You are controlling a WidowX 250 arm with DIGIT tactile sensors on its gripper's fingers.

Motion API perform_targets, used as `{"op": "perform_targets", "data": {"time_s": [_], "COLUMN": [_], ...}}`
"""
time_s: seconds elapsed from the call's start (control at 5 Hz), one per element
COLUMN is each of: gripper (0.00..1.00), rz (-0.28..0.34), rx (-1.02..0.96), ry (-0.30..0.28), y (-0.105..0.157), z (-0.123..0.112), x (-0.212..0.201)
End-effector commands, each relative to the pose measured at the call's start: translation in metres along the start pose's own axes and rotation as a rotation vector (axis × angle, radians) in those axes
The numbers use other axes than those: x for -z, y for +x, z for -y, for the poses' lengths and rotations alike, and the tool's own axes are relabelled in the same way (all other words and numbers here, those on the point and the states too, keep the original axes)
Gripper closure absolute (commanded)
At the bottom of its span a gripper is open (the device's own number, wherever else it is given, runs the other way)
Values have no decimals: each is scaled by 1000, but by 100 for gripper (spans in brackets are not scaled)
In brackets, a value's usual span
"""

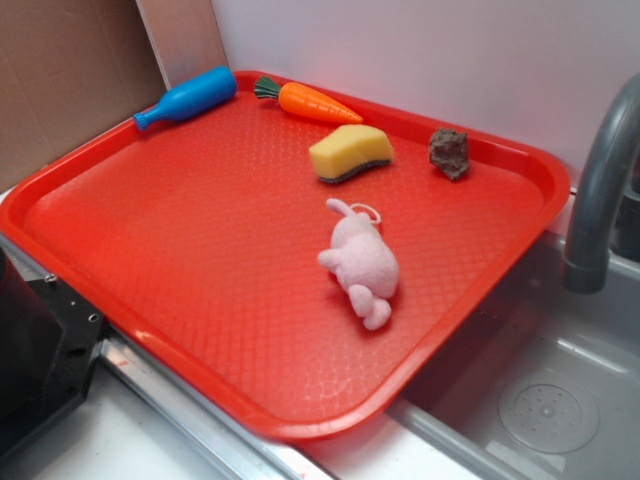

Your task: Grab the rock.

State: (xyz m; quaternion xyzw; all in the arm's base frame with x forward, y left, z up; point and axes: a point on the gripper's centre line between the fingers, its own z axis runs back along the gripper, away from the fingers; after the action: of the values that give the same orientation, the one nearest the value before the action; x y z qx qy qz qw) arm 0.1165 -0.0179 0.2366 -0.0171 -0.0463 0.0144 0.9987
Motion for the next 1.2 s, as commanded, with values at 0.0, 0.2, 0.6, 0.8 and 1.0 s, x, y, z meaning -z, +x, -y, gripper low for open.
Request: {"op": "perform_targets", "data": {"time_s": [0.0,0.2,0.6,0.8,1.0], "gripper": [0,0,0,0,0], "rz": [0,49,200,200,200], "rx": [0,-102,158,158,158], "ry": [0,46,-152,-152,-152], "y": [0,33,120,120,120], "z": [0,23,48,48,48], "x": [0,45,99,99,99]}}
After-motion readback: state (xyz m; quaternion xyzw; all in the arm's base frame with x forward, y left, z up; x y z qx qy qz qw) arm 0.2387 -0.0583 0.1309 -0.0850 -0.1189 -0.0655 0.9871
